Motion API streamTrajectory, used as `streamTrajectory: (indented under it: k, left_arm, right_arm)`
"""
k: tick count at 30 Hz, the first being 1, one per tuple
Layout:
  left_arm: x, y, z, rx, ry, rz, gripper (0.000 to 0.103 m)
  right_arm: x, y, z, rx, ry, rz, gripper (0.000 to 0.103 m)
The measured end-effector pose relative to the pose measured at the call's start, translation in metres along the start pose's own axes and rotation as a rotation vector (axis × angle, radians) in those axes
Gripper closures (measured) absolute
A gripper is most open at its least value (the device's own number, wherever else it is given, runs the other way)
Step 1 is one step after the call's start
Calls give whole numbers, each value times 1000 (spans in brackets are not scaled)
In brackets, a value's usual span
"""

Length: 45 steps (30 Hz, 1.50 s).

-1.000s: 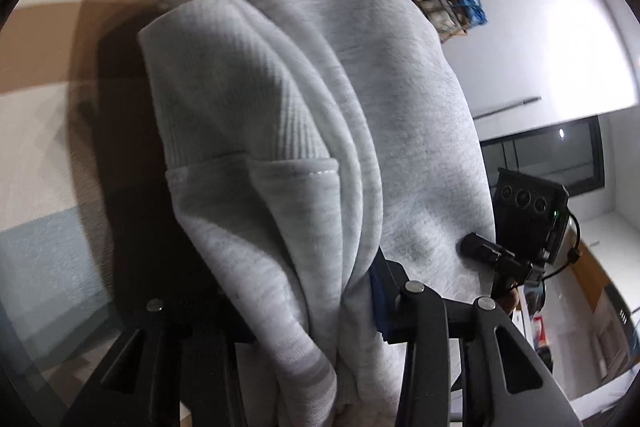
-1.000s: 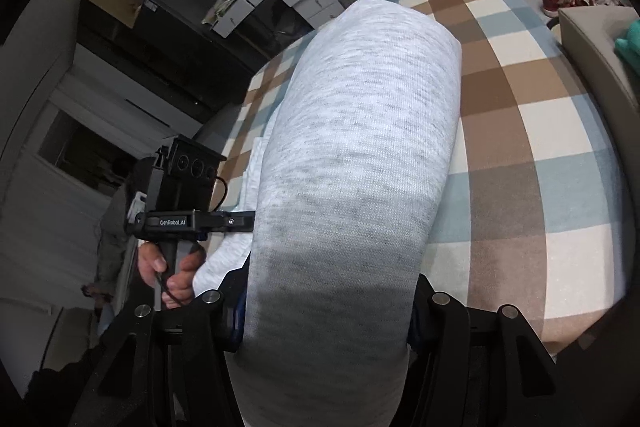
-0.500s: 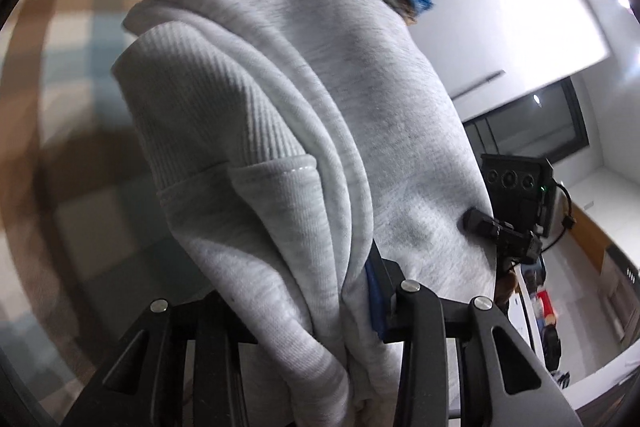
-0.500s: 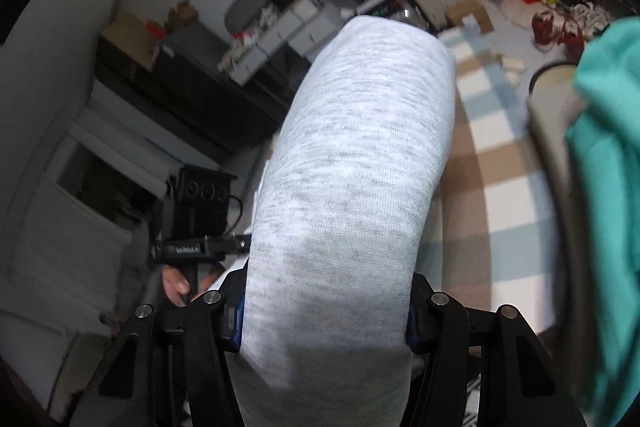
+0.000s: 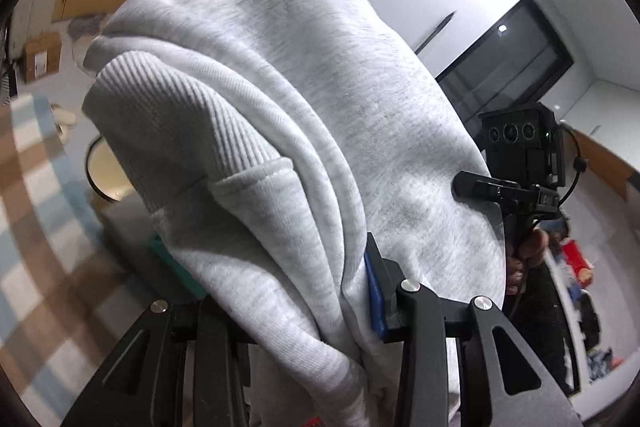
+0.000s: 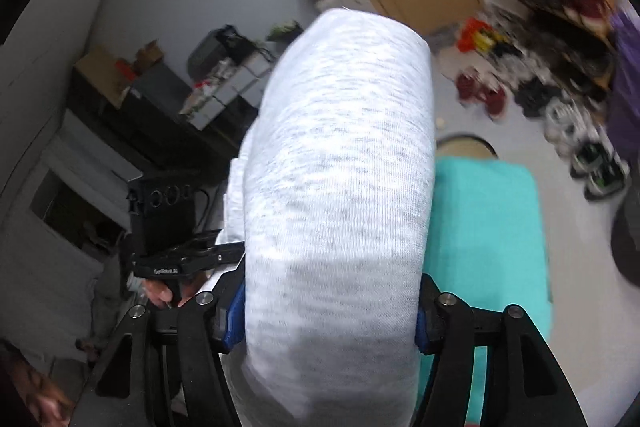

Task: Fold large clothes
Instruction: 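Lift the sweatshirt strip with both grippers and carry it toward the grey box, then lower the folded sweatshirt onto the teal garment and open both grippers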

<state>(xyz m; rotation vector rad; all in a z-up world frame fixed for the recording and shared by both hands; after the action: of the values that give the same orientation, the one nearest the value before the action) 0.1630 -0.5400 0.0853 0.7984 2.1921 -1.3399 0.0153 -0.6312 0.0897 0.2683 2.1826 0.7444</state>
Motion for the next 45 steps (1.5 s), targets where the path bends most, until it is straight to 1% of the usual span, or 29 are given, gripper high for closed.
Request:
streamTrajectory:
  k: [1, 3, 4, 5, 6, 7, 9, 11, 13, 14, 15, 16, 17, 18, 20, 21, 22, 24, 26, 27, 28, 30, 31, 33, 35, 36, 38, 41, 45]
  left_arm:
    - [17, 9, 23, -20, 32, -16, 71]
    - [50, 38, 68, -77, 95, -83, 71]
    - [66, 56, 85, -105, 109, -124, 67]
    - [71, 66, 90, -55, 70, -189, 63]
    - [68, 70, 91, -9, 42, -237, 60]
    - [67, 75, 91, 3, 32, -273, 58]
    - [69, 73, 85, -23, 39, -229, 56]
    - [64, 66, 84, -120, 25, -106, 39]
    - [55, 59, 85, -187, 22, -25, 36]
    - [53, 57, 84, -205, 26, -16, 36]
    - [52, 59, 79, -225, 33, -19, 36]
    - [51, 58, 78, -247, 45, -18, 36]
    - [52, 57, 74, -264, 57, -15, 36]
    - [55, 60, 70, -280, 68, -20, 36]
    - [58, 66, 49, -306, 68, -38, 37]
    - [54, 61, 41, -317, 37, -31, 38]
    - [53, 51, 27, -321, -6, 4, 38]
    - [39, 33, 11, -352, -68, 68, 38]
    - [38, 23, -4, -356, -127, 107, 37]
    - [39, 19, -4, -354, -132, 135, 37]
    - [38, 18, -1, -351, -118, 165, 37]
    - [36, 16, 24, -364, -66, 257, 37]
    - [36, 20, 33, -375, -50, 285, 37]
    - [41, 29, 56, -367, 1, 311, 37]
    - [61, 59, 87, -362, 90, 258, 37]
    - [67, 69, 94, -369, 106, 250, 37]
    - [78, 76, 99, -366, 97, 239, 35]
    - [81, 85, 99, -316, 101, 171, 35]
    - [69, 68, 82, -326, 108, 218, 35]
  right_arm:
    - [9, -20, 6, 23, 23, 20, 40]
    - [42, -87, 32, 92, 87, 112, 39]
    - [59, -118, 42, 138, 101, 165, 35]
    - [66, -132, 44, 101, 78, 216, 33]
    - [66, -134, 39, 28, 37, 252, 34]
    - [65, -133, 35, 12, 13, 242, 34]
    - [64, -125, 21, 61, 7, 132, 34]
    - [62, -121, 18, 129, 37, 82, 31]
    - [61, -114, 8, 231, 42, 0, 31]
    - [59, -106, 1, 293, 38, -75, 31]
    - [58, -90, -9, 367, 21, -195, 32]
    - [53, -77, -16, 428, -9, -292, 33]
    - [50, -67, -28, 481, -50, -343, 33]
    - [49, -57, -40, 502, -87, -343, 30]
    - [52, -33, -54, 405, -138, -300, 30]
    - [55, -14, -52, 384, -149, -321, 31]
    - [60, -4, -49, 387, -151, -355, 31]
    - [75, 12, -32, 452, -120, -446, 31]
    - [89, 10, -9, 478, -51, -459, 34]
    - [98, 1, 0, 502, -17, -454, 36]
    - [110, -11, 12, 543, 34, -457, 40]
    - [128, -32, 17, 648, 48, -539, 40]
    - [136, -40, 11, 674, 57, -555, 40]
    - [141, -45, 6, 672, 59, -546, 40]
    - [142, -49, 3, 648, 48, -523, 40]
    - [142, -54, 4, 640, 47, -514, 40]
    - [142, -58, 10, 639, 34, -520, 40]
    - [133, -64, 14, 640, -1, -485, 39]
    - [114, -38, 7, 651, -49, -463, 40]
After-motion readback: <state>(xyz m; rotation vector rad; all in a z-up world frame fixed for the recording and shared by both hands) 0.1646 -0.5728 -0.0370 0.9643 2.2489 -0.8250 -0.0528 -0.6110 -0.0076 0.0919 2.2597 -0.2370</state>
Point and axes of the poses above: each gripper's, at about its wrist camera, not at the fingertips, and z roughly the way its jaws point, y to its left, x to its underside, the point moved 8 cm from there along z, roughly the way its jaws point, and after that the axes turned 13 degrees about -y, right-handed, at the moved point
